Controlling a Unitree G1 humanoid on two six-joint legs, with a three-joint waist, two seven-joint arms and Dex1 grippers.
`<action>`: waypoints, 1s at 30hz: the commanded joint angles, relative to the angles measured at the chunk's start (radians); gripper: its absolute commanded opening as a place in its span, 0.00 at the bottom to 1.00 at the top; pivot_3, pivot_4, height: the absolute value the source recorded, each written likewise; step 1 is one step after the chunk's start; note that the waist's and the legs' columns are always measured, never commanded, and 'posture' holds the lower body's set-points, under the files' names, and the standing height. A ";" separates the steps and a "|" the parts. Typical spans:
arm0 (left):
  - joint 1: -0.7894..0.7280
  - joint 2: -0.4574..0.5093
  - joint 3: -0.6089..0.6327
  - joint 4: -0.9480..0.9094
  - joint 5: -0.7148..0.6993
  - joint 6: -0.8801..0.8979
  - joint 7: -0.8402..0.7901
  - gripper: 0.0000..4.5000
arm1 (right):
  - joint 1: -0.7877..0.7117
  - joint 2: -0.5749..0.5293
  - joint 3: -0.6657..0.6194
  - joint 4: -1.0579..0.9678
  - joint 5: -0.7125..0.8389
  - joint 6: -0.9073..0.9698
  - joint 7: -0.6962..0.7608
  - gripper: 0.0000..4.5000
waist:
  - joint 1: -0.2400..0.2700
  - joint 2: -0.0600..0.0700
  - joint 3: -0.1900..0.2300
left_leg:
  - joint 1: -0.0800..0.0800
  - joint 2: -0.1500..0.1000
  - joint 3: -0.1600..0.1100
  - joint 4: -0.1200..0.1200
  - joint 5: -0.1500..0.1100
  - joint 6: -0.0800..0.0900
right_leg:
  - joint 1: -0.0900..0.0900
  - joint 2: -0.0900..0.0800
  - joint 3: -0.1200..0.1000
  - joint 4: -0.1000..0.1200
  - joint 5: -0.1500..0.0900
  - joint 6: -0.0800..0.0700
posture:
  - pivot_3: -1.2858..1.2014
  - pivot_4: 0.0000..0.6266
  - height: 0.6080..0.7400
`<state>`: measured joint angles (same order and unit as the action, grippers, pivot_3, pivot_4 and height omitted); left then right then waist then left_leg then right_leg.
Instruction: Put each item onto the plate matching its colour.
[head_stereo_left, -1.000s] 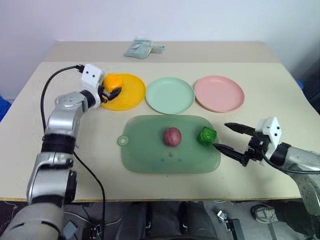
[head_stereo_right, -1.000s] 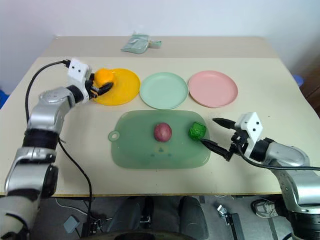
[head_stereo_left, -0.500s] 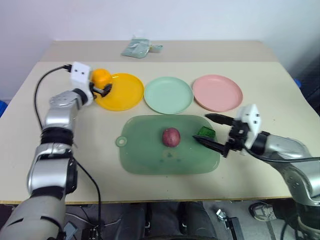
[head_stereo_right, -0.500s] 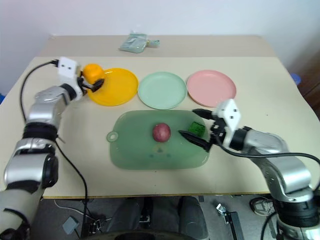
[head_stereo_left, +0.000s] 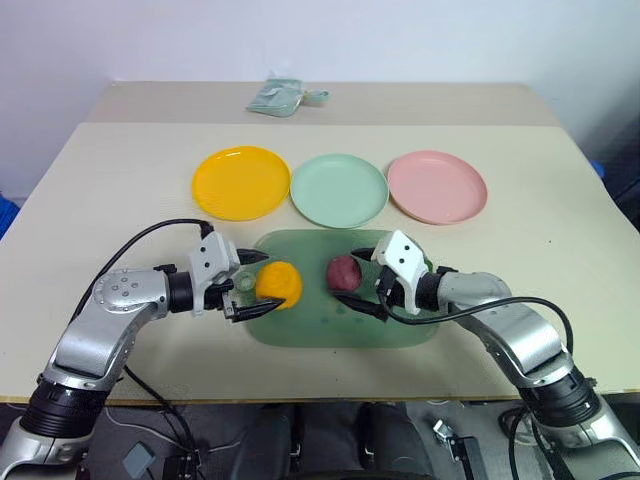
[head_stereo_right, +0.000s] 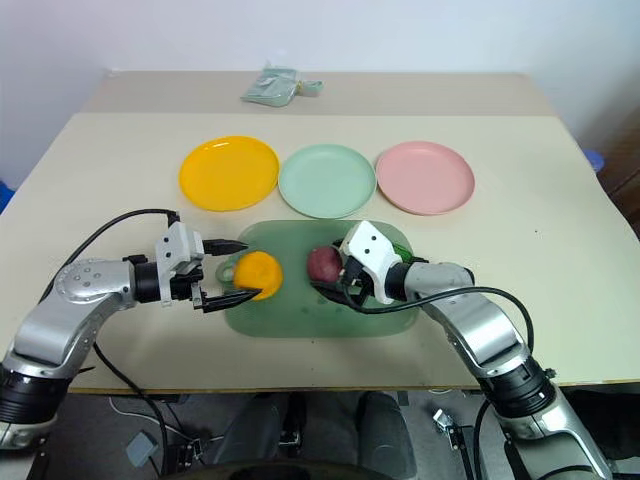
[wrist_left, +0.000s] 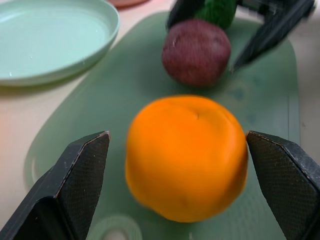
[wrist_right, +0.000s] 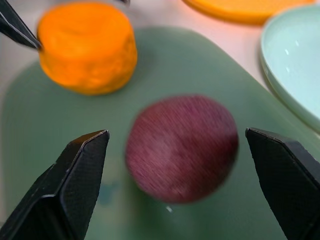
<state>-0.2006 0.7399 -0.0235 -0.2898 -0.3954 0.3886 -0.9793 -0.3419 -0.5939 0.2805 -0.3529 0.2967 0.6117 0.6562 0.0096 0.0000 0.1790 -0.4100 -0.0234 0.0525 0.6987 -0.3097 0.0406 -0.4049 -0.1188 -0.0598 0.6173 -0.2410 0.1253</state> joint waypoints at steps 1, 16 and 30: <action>-0.016 -0.018 0.029 -0.006 -0.013 0.015 0.032 0.98 | -0.029 0.022 -0.004 -0.005 -0.026 -0.023 0.001 1.00 | 0.000 0.000 0.000 | 0.000 0.000 0.000 0.000 0.000 0.000 | 0.000 0.000 0.000 0.000 0.000 0.000 | 0.52 0.24 1.00; -0.133 -0.045 0.056 0.155 0.011 0.015 0.073 0.70 | -0.001 0.037 -0.102 -0.100 0.031 -0.038 0.053 1.00 | 0.004 0.000 0.000 | 0.000 0.000 0.000 0.000 0.000 0.001 | 0.001 0.001 0.000 0.000 0.000 0.000 | 0.52 0.24 1.00; -0.468 -0.161 0.117 0.559 0.116 -0.088 0.299 0.99 | -0.016 0.047 -0.170 -0.095 0.055 -0.046 0.050 1.00 | 0.003 -0.001 0.000 | 0.000 0.000 0.000 0.001 0.000 0.001 | 0.001 0.001 -0.001 0.001 0.000 0.000 | 0.52 0.24 1.00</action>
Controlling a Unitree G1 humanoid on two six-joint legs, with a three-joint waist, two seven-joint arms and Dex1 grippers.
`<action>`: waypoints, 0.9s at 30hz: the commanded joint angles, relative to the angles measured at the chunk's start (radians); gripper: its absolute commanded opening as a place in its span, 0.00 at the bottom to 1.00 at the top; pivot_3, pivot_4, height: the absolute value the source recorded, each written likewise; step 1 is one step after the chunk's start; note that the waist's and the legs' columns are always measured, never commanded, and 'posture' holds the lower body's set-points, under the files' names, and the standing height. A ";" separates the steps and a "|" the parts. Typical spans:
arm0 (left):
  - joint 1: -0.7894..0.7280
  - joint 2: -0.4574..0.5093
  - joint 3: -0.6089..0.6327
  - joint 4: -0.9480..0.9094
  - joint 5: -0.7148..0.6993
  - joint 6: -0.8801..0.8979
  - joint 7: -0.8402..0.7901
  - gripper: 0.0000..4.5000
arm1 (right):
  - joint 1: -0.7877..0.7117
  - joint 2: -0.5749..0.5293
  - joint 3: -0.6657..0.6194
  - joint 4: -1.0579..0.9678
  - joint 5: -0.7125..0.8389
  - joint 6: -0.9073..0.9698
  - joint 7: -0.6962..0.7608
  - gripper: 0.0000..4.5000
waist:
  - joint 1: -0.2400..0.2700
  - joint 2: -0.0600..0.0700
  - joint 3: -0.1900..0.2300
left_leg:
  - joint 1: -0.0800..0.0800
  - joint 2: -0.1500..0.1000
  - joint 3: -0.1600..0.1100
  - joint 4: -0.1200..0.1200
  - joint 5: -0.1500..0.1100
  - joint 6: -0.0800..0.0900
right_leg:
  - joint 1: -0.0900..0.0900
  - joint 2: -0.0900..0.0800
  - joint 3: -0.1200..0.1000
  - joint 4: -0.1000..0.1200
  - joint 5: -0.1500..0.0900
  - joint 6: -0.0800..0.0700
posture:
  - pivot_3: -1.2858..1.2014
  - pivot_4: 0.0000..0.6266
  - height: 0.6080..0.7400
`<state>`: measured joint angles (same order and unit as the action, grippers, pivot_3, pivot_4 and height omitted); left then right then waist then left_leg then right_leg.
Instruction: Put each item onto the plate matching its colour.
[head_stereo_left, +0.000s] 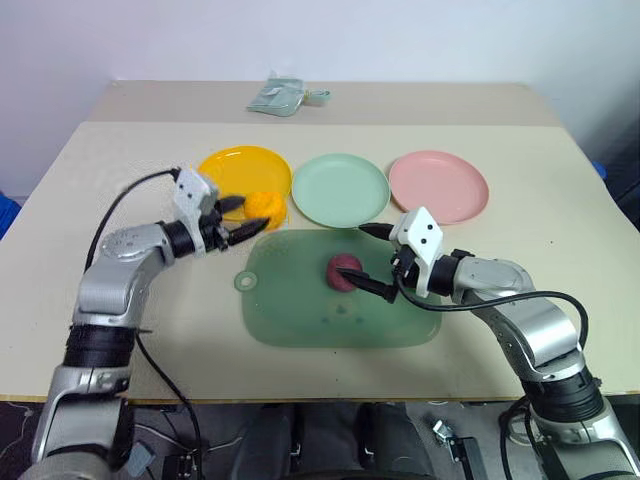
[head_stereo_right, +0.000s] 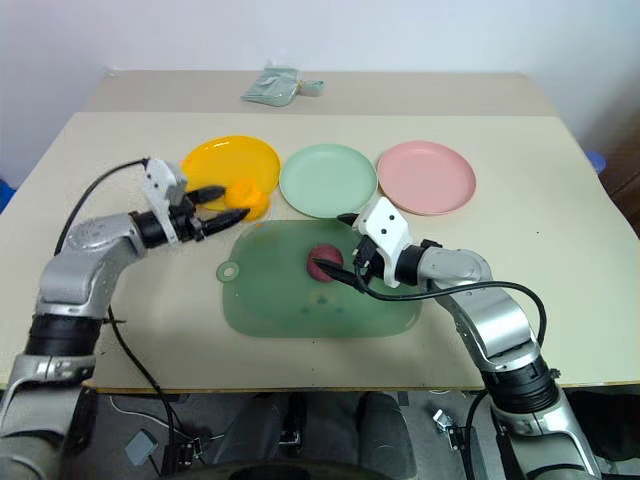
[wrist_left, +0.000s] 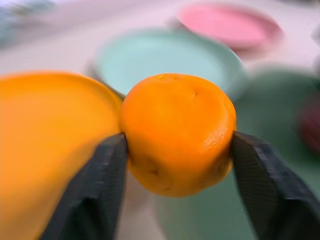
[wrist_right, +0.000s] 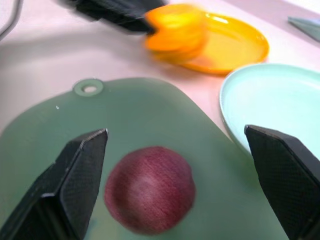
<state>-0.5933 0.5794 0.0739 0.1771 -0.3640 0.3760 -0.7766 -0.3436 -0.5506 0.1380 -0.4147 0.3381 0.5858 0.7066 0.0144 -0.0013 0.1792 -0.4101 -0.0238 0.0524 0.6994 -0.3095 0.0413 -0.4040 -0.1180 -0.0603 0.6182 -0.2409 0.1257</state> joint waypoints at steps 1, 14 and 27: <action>-0.108 -0.008 0.013 0.149 0.112 -0.093 0.132 0.99 | -0.014 0.005 -0.028 -0.035 0.015 -0.019 0.000 1.00 | -0.002 0.000 0.000 | 0.000 0.000 0.000 0.000 0.000 0.000 | 0.000 0.000 0.000 0.000 0.000 0.000 | 0.52 0.24 1.00; -0.258 -0.080 0.017 0.402 0.150 -0.266 0.134 0.99 | 0.007 -0.013 -0.057 -0.076 0.035 0.005 -0.012 1.00 | -0.002 0.000 0.000 | 0.000 0.000 0.001 -0.001 0.000 0.000 | 0.000 0.000 0.000 0.002 0.000 0.000 | 0.52 0.24 1.00; 0.334 0.163 -0.054 -0.356 -0.065 -0.048 -0.309 0.99 | 0.011 -0.006 0.045 0.006 -0.031 0.050 -0.027 1.00 | -0.018 0.000 0.000 | 0.000 0.001 0.000 -0.001 0.000 -0.001 | -0.001 0.000 0.000 -0.001 0.000 0.000 | 0.52 0.24 1.00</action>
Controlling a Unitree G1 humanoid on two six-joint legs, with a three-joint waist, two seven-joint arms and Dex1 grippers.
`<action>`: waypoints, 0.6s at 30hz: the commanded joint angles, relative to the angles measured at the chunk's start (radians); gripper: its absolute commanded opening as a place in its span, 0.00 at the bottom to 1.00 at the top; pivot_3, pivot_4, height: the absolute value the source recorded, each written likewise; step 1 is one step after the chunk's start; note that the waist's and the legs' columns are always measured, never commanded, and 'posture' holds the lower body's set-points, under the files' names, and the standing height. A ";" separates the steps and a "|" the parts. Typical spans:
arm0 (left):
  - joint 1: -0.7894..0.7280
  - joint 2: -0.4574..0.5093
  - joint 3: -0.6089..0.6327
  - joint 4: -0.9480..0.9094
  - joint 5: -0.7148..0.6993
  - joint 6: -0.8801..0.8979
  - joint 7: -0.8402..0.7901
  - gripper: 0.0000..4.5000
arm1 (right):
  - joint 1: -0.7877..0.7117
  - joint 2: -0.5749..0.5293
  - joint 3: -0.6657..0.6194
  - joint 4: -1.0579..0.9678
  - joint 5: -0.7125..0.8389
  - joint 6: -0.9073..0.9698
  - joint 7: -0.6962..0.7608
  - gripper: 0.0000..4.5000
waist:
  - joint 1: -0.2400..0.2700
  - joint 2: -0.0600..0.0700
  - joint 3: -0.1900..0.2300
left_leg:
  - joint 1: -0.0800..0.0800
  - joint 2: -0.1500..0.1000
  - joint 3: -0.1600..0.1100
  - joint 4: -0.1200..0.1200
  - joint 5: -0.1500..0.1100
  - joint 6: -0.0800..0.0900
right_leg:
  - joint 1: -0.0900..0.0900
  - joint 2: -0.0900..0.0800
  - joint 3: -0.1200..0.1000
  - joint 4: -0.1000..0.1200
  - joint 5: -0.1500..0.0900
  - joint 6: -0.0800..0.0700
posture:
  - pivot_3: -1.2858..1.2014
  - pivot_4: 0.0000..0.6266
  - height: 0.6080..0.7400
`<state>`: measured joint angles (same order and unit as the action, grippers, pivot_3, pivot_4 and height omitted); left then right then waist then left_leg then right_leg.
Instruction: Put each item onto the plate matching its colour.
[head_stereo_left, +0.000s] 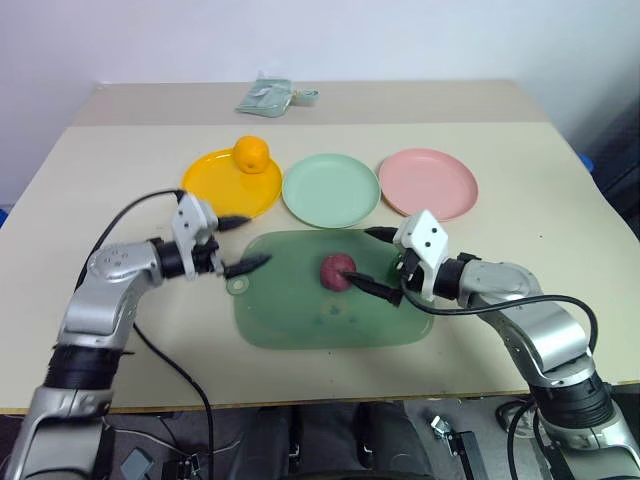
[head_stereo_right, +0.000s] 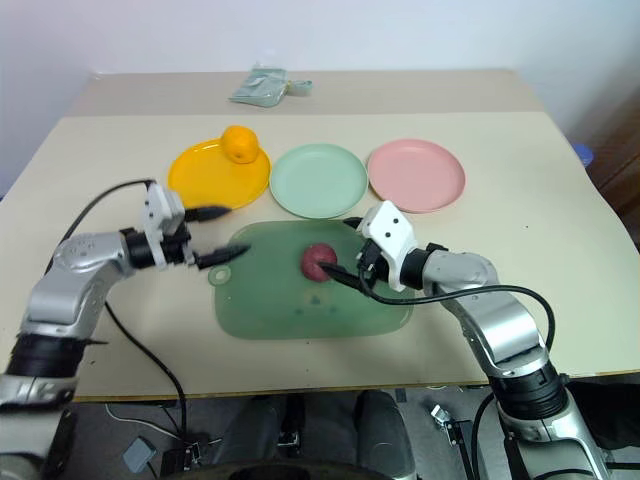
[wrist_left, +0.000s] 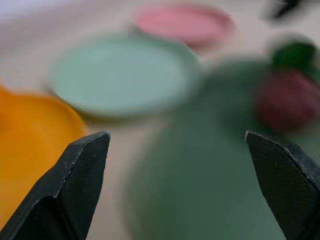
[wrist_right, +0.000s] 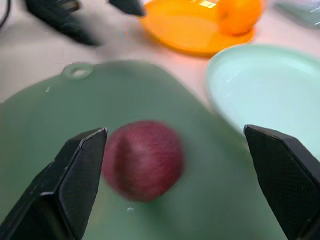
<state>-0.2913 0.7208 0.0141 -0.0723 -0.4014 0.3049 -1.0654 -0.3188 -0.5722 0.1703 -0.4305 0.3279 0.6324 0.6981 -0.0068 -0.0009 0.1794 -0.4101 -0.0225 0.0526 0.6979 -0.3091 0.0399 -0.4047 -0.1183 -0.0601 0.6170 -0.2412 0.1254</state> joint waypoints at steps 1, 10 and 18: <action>0.049 0.024 0.012 -0.128 -0.037 0.035 -0.016 0.99 | -0.021 0.022 0.019 0.035 -0.027 0.003 -0.024 1.00 | 0.007 0.000 0.000 | 0.000 0.000 0.000 0.000 0.000 0.000 | 0.000 0.000 0.000 0.000 0.000 0.000 | 0.52 0.24 1.00; 0.132 0.025 0.027 -0.245 -0.057 0.087 0.018 1.00 | -0.057 0.061 0.001 0.039 0.007 0.032 -0.023 0.53 | 0.014 0.000 0.000 | 0.000 0.000 0.000 0.000 0.000 0.000 | -0.001 0.000 0.000 0.000 0.000 0.000 | 0.52 0.24 1.00; 0.159 -0.026 0.004 -0.299 -0.075 0.096 0.074 1.00 | -0.267 0.095 -0.151 0.318 -0.142 -0.021 -0.293 0.48 | 0.014 0.000 0.000 | 0.000 0.000 0.000 0.000 0.000 0.000 | -0.001 0.000 0.000 0.000 0.000 0.000 | 0.52 0.24 1.00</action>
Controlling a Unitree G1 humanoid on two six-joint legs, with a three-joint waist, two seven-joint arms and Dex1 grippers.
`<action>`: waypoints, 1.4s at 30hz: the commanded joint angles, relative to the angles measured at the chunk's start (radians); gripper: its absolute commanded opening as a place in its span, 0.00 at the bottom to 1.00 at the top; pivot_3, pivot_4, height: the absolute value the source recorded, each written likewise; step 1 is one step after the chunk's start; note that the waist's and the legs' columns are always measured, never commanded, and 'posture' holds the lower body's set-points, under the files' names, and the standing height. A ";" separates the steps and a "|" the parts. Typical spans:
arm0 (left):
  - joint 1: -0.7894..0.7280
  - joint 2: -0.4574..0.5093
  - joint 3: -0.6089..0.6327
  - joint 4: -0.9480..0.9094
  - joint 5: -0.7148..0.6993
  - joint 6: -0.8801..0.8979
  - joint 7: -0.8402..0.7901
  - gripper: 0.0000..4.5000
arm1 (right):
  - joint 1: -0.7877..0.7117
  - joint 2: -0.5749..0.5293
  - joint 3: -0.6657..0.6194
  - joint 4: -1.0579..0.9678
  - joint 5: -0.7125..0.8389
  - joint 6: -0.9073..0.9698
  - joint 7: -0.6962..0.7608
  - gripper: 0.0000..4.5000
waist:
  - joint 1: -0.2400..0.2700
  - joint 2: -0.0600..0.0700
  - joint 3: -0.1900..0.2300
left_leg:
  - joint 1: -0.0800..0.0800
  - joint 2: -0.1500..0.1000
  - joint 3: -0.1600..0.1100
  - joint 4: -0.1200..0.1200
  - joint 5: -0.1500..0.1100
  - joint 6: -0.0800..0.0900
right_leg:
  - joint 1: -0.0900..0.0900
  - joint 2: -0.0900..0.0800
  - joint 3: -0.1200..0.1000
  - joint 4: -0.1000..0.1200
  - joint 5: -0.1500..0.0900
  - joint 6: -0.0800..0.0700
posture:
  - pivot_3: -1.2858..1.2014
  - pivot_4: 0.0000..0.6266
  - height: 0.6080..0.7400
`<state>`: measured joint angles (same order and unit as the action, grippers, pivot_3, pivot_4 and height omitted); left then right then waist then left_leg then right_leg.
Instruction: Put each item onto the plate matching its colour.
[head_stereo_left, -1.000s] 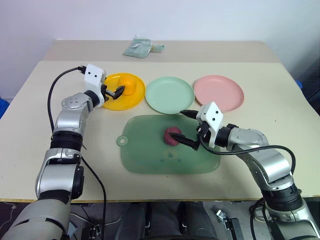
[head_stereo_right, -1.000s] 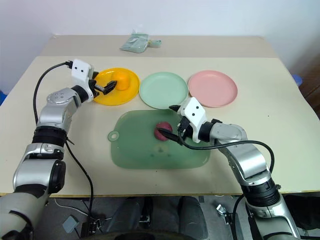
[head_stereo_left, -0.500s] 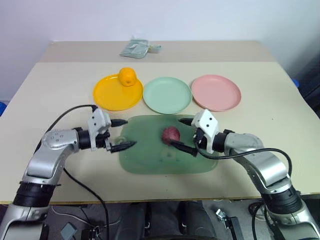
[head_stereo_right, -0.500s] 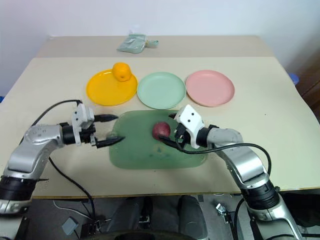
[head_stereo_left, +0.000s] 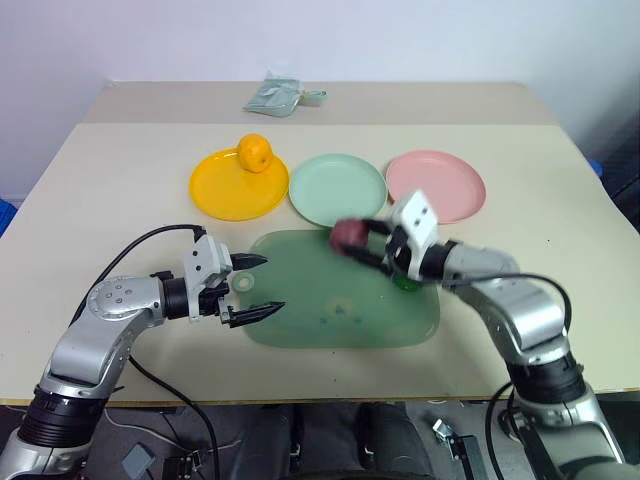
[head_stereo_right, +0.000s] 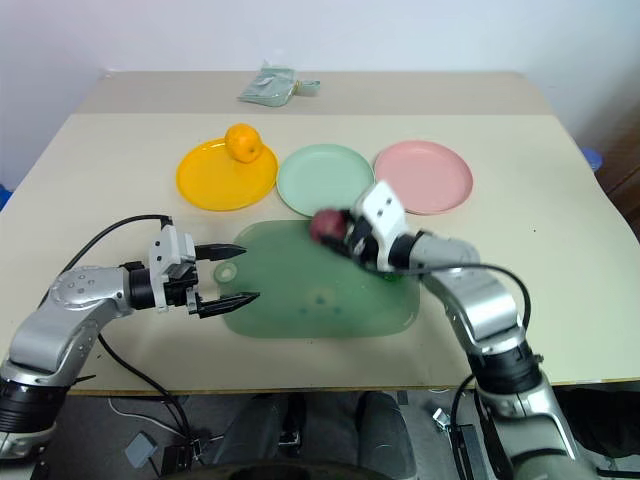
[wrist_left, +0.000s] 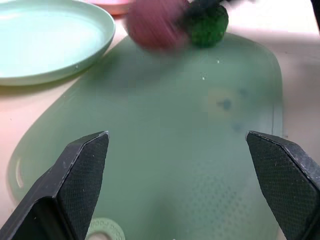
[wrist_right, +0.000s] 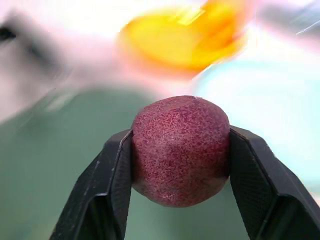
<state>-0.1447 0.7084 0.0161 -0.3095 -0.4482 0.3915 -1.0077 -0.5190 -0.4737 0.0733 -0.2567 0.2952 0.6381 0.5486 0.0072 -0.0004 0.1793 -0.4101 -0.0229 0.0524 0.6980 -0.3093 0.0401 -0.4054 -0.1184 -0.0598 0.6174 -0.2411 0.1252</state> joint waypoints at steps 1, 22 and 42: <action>0.014 -0.019 -0.001 -0.069 -0.029 0.013 0.020 1.00 | -0.089 -0.005 -0.057 0.197 -0.140 -0.034 -0.181 0.48 | 0.002 0.000 0.000 | 0.000 0.000 0.000 0.000 0.000 0.000 | 0.000 0.000 0.000 0.000 0.000 0.000 | 0.52 0.24 1.00; 0.016 -0.060 -0.039 -0.110 -0.029 0.037 0.073 1.00 | 0.278 -0.321 -0.087 0.024 0.099 -0.169 0.400 0.99 | 0.004 0.002 0.000 | 0.001 0.000 0.001 0.001 -0.002 0.003 | 0.004 -0.001 0.000 -0.003 0.000 0.000 | 0.52 0.24 1.00; -0.005 -0.112 0.109 0.051 0.097 -0.034 0.322 1.00 | -0.268 0.216 0.064 0.617 -0.233 -0.328 -0.114 0.52 | -0.013 0.003 0.000 | 0.001 0.000 0.000 -0.001 0.000 0.000 | 0.000 0.000 0.001 0.000 0.000 0.000 | 0.52 0.24 1.00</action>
<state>-0.1463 0.6021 0.1009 -0.2436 -0.3667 0.3855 -0.7118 -0.7592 -0.2698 0.1310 0.3095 0.0921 0.3504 0.4723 -0.0056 0.0024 0.1794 -0.4098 -0.0235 0.0526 0.6966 -0.3092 0.0398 -0.4055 -0.1182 -0.0593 0.6178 -0.2410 0.1250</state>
